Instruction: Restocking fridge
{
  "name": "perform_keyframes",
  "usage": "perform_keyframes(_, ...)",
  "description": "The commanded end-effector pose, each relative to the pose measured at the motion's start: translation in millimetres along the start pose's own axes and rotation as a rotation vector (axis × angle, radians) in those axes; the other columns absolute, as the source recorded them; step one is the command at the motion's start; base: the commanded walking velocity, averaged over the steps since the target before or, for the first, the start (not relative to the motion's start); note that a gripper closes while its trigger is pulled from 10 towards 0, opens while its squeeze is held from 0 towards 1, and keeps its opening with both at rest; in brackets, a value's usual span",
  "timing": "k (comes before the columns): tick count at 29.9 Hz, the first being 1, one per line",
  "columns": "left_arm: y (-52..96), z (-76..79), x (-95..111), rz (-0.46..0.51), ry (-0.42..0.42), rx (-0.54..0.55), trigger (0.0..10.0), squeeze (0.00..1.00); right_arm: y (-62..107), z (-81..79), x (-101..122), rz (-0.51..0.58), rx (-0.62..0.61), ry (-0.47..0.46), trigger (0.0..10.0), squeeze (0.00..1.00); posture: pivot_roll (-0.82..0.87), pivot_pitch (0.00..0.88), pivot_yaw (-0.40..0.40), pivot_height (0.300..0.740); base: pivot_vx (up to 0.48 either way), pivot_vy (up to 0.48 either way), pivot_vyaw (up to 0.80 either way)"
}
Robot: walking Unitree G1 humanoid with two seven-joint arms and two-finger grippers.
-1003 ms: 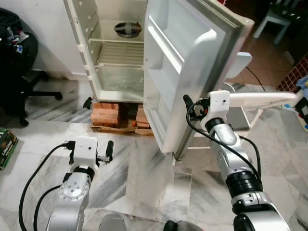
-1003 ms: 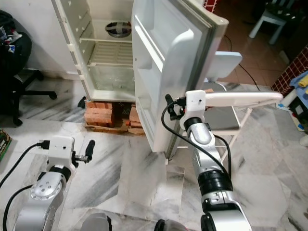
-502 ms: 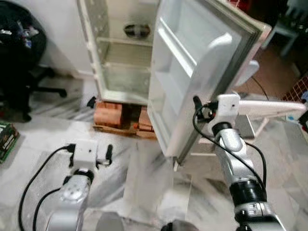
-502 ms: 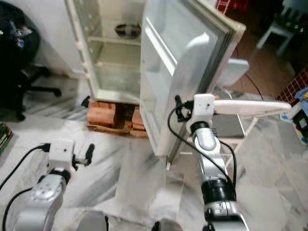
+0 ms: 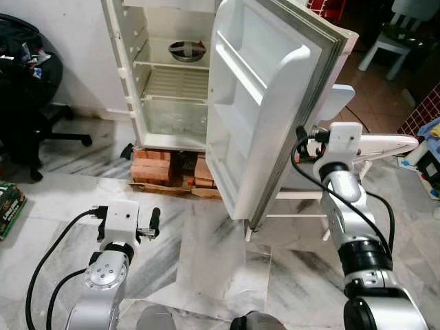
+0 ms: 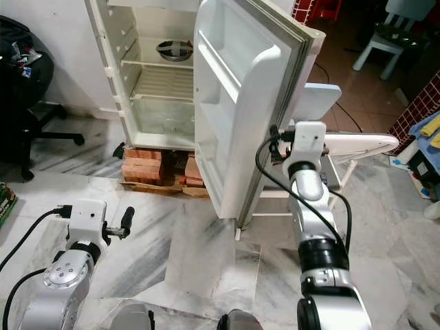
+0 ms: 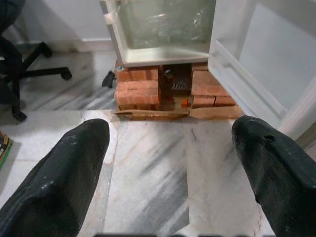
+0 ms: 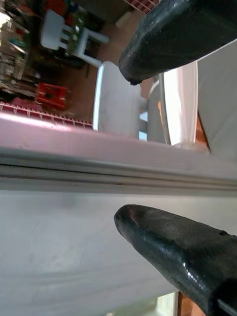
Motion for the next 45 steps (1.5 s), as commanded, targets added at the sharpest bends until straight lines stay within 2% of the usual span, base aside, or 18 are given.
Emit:
perform_keyframes(1,3.4,-0.4,3,0.007,-0.007,0.012,10.0,0.00,-8.6,-1.6,10,0.035,0.028,-0.022,10.0,0.00,0.23,0.133,-0.048,0.740,0.000,0.000,0.00)
perform_keyframes(14,16.4,-3.7,-1,-0.013,-0.009,0.042,10.0,0.00,-42.0,-10.9,45,0.077,0.103,-0.075,10.0,0.00,0.28,0.178,-0.066,0.740,0.000,0.000,0.00)
perform_keyframes(18,19.5,-4.0,-2,-0.015,-0.007,0.052,10.0,0.00,-44.7,-44.5,66,0.148,0.345,-0.268,10.0,0.00,0.29,0.181,-0.076,0.740,0.000,0.000,0.00)
perform_keyframes(19,20.3,-4.6,-2,-0.014,-0.005,0.056,10.0,0.00,-39.4,-67.0,78,0.172,0.535,-0.435,10.0,0.00,0.29,0.179,-0.080,0.740,0.000,0.000,0.00)
perform_keyframes(21,20.8,-5.0,-3,-0.015,-0.005,0.059,10.0,0.00,-25.7,-88.2,95,0.243,0.771,-0.542,10.0,0.00,0.29,0.177,-0.082,0.740,0.000,0.000,0.00)
perform_keyframes(22,21.0,-5.6,-3,-0.013,-0.004,0.063,10.0,0.00,6.5,-105.6,117,0.318,1.085,-0.646,10.0,0.00,0.29,0.171,-0.087,0.740,0.000,0.000,0.00)
perform_keyframes(23,21.0,-5.6,-3,-0.013,-0.004,0.063,10.0,0.00,6.5,-105.6,117,0.318,1.085,-0.646,10.0,0.00,0.29,0.171,-0.087,0.740,0.000,0.000,0.00)
perform_keyframes(24,20.8,-5.9,-3,-0.013,-0.003,0.064,10.0,0.00,28.3,-109.7,127,0.347,1.244,-0.685,10.0,0.00,0.29,0.164,-0.092,0.740,0.000,0.000,0.00)
perform_keyframes(25,20.2,-6.2,-3,-0.014,-0.001,0.066,10.0,0.00,66.3,-111.0,136,0.372,1.487,-0.727,10.0,0.00,0.28,0.157,-0.094,0.740,0.000,0.000,0.00)
perform_keyframes(27,18.4,-5.0,-4,-0.014,0.001,0.064,10.0,0.00,89.3,-107.8,131,0.349,1.579,-0.720,10.0,0.00,0.26,0.151,-0.094,0.740,0.000,0.000,0.00)
perform_keyframes(32,13.7,-0.6,-4,-0.017,-0.003,0.043,10.0,0.00,82.3,-105.8,88,0.205,1.427,-0.640,10.0,0.00,0.24,0.138,-0.081,0.740,0.000,0.000,0.00)
perform_keyframes(33,11.6,1.1,-4,-0.017,-0.008,0.030,10.0,0.00,75.8,-104.4,61,0.126,1.317,-0.534,10.0,0.00,0.23,0.132,-0.077,0.740,0.000,0.000,0.00)
perform_keyframes(35,9.2,2.0,-3,-0.017,-0.014,0.022,10.0,0.00,67.6,-101.6,31,0.044,1.155,-0.418,10.0,0.00,0.23,0.125,-0.072,0.740,0.000,0.000,0.00)
perform_keyframes(38,8.3,1.5,-4,-0.018,-0.013,0.022,10.0,0.00,67.5,-97.9,21,-0.022,1.067,-0.398,10.0,0.00,0.22,0.113,-0.069,0.740,0.000,0.000,0.00)
perform_keyframes(39,5.8,1.3,-3,-0.016,-0.013,0.020,10.0,0.00,59.9,-85.0,4,-0.041,0.824,-0.240,10.0,0.00,0.21,0.106,-0.070,0.740,0.000,0.000,0.00)
perform_keyframes(40,5.8,1.3,-3,-0.016,-0.013,0.020,10.0,0.00,59.9,-85.0,4,-0.041,0.824,-0.240,10.0,0.00,0.21,0.106,-0.070,0.740,0.000,0.000,0.00)
perform_keyframes(41,3.0,1.6,0,-0.006,-0.008,0.024,10.0,0.00,58.1,-73.0,-7,-0.053,0.653,-0.176,10.0,0.00,0.21,0.100,-0.071,0.740,0.000,0.000,0.00)
perform_keyframes(45,0.2,0.6,7,0.027,-0.006,0.038,10.0,0.00,62.1,-60.3,-21,-0.088,0.472,-0.181,10.0,0.00,0.21,0.100,-0.064,0.740,0.000,0.000,0.00)
Point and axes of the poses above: a point about 5 cm out from each wrist's last joint towards the gripper, its own y axis pointing back from the gripper into the wrist, its own x axis along the axis of the wrist's last joint, z = x × y, the point moved 1 cm from there along -y, pointing out of the wrist towards the gripper, and after that the axes turned 10 degrees about y, right-handed, at the moved point
